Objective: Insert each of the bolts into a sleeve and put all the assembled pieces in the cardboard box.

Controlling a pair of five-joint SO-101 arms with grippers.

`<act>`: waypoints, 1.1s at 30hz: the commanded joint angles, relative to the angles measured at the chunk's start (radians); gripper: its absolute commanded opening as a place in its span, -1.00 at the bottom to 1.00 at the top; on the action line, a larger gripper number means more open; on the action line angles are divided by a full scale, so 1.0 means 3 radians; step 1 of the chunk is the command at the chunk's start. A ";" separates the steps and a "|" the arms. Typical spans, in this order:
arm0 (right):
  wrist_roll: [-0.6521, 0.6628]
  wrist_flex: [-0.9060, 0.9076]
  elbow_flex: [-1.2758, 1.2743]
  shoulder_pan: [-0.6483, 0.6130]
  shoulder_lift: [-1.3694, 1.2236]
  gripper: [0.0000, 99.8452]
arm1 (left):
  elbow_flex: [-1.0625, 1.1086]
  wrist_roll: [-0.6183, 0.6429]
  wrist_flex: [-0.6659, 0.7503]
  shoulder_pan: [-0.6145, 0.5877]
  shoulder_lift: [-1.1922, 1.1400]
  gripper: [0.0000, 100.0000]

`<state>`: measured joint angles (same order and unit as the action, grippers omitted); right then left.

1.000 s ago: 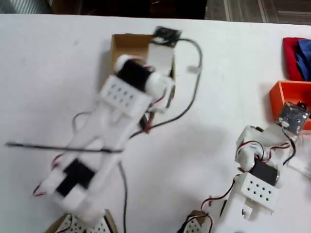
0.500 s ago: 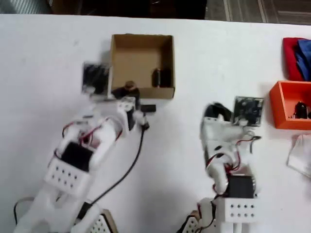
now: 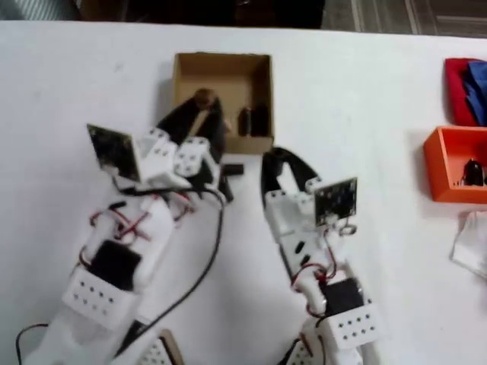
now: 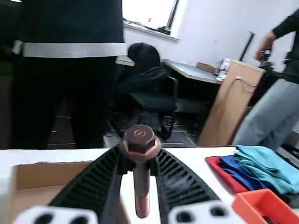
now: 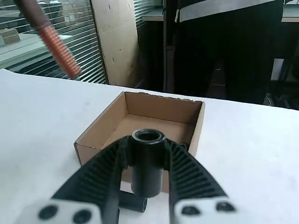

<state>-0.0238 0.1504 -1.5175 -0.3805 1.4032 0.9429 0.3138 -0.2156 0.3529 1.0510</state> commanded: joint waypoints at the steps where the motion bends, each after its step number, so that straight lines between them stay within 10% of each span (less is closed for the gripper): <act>1: 0.0010 -0.0100 0.0020 -0.0028 0.0095 -0.95 | -0.0335 -0.0026 0.0092 0.0235 -0.0281 -0.95; 33: 0.0384 -0.0013 0.0041 -0.0038 0.0100 -0.95 | -0.0657 -0.0455 -0.0348 0.0583 -0.0823 -0.95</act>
<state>0.0836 0.1534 -1.5175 -0.3836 1.4032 0.7879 0.1849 -0.3184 0.5186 0.8025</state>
